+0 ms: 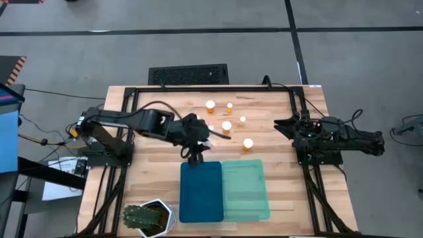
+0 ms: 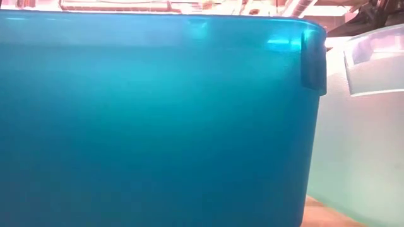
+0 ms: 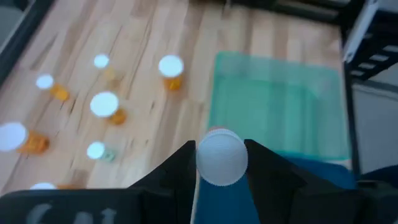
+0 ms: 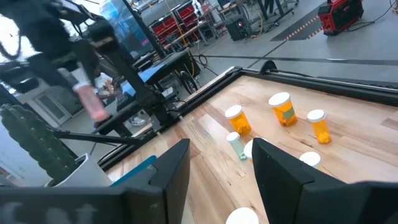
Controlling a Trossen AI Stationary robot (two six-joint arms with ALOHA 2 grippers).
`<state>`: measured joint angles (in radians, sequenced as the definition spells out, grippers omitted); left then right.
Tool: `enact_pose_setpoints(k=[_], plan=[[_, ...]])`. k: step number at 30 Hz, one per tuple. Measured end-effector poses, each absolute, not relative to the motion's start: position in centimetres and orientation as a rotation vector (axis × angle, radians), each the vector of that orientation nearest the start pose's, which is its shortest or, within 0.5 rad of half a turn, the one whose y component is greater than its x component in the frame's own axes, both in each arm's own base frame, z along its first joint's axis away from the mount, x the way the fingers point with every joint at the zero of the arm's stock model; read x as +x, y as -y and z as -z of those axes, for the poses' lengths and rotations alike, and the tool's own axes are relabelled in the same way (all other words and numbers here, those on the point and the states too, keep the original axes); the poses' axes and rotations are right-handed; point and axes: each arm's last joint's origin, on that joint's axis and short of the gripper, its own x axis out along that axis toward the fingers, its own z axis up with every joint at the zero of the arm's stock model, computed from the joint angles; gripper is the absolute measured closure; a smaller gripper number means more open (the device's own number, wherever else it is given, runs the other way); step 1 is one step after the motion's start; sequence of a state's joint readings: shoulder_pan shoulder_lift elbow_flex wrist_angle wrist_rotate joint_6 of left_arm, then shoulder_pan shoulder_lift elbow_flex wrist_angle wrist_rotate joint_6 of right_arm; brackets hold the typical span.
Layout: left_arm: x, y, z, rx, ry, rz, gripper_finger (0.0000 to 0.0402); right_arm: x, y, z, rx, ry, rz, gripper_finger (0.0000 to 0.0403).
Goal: Pick and place medicine bottles into bin by pill shape (circle, oval)
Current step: Put the small pink pill bottle into the blue bin
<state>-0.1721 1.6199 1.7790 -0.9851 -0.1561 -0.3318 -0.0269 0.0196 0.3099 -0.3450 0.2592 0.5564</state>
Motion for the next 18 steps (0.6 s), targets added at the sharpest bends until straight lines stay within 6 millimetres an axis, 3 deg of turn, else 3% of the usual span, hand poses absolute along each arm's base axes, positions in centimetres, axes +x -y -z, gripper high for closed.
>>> enact_pose_setpoints(k=[8, 13, 18], plan=[[32.2, 9.5, -39.2, -0.192, -0.817, -0.075, 0.0286, 6.9, 0.9, -23.1, 0.549, 0.027, 0.294, 0.0224], [33.3, 12.2, -36.5, -0.144, -0.923, -0.055, 0.0286, 6.9, 0.9, -23.1, 0.574, 0.027, 0.295, 0.0221], [35.6, 14.0, -32.2, -0.091, -1.053, -0.035, 0.0286, 6.9, 0.9, -22.9, 0.606, 0.013, 0.301, 0.0224]])
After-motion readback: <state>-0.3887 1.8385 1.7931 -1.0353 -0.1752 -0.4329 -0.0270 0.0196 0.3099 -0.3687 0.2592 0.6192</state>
